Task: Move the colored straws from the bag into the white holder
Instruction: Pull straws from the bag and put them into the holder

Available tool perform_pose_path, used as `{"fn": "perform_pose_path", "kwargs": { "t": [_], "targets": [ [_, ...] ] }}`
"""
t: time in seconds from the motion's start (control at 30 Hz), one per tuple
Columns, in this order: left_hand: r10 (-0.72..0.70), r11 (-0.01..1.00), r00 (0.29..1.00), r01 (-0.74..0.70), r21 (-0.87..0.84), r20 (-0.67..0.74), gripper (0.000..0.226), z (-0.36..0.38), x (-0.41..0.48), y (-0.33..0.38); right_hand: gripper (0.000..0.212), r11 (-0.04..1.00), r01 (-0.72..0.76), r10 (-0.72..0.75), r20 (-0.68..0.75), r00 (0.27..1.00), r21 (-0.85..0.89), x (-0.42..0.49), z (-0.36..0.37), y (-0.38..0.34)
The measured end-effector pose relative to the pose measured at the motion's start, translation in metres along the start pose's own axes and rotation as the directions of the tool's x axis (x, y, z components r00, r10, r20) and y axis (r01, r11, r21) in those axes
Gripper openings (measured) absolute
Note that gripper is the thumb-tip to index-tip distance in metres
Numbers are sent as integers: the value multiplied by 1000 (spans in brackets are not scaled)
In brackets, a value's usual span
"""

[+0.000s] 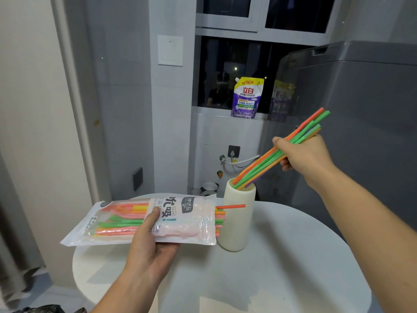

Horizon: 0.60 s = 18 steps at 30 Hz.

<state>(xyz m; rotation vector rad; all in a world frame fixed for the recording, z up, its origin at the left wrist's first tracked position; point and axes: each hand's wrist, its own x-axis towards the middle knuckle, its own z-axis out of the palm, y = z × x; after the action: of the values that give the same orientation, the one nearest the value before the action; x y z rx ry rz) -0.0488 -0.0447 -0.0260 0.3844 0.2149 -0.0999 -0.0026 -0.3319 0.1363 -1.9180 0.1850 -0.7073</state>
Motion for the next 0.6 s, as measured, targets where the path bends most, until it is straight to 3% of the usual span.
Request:
{"fn": "perform_pose_path", "kwargs": {
  "t": [0.6],
  "targets": [
    [1,1000,1000,-1,-2,-17,22,3,-1,-1,28,978,-69,128,302,945,-199,-4,59,39]
  ]
}}
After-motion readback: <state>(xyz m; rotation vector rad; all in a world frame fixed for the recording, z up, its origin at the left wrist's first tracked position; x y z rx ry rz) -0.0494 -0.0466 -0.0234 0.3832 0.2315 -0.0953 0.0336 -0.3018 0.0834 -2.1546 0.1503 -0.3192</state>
